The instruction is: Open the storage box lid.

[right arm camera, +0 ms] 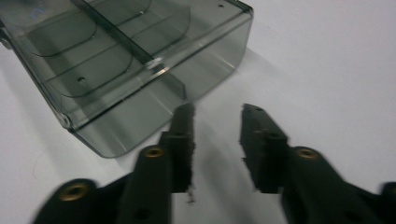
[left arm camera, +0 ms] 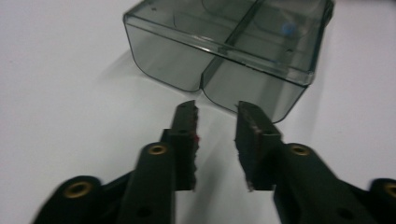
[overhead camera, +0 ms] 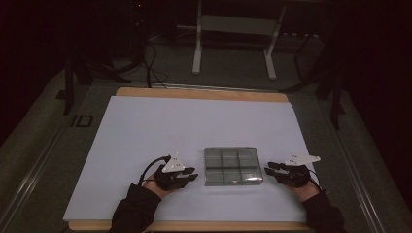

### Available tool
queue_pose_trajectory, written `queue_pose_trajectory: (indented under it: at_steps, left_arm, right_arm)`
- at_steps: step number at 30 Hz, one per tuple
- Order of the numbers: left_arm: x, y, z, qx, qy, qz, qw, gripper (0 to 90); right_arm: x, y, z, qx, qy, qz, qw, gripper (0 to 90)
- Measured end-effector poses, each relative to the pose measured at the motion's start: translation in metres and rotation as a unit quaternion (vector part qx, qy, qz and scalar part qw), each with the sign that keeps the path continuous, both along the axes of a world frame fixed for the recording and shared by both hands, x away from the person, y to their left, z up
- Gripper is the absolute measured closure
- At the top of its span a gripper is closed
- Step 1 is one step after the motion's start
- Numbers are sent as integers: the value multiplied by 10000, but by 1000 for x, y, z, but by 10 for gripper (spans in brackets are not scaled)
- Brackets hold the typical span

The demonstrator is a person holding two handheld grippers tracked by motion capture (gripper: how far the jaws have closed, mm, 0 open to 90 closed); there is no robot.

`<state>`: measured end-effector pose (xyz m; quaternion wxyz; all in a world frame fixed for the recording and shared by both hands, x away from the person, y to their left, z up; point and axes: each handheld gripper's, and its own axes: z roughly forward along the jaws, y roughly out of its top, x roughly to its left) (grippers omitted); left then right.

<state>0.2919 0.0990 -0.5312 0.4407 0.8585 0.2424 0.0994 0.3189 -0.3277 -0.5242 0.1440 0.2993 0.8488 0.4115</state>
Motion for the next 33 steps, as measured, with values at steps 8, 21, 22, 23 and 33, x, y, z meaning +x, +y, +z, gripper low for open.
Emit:
queue_pose_trajectory:
  at_steps: [8,21,22,23,33]
  left_arm:
    - [7,-16,-4,40,-8,-116,9999,900]
    - [11,-20,-2,-104,-132,-116,9998,900]
    - [11,-20,-2,-110,-133,-115,9998,900]
    - [11,-20,0,-106,-151,-112,9998,900]
    - [12,-20,5,-175,-144,-128,9997,900]
  right_arm:
    - [2,11,-3,-61,11,284,9996,897]
    - [2,16,-1,10,47,449,9990,900]
    - [2,16,-1,15,37,461,9989,900]
    - [2,16,0,36,50,461,9989,900]
    - [1,14,8,112,41,525,9986,900]
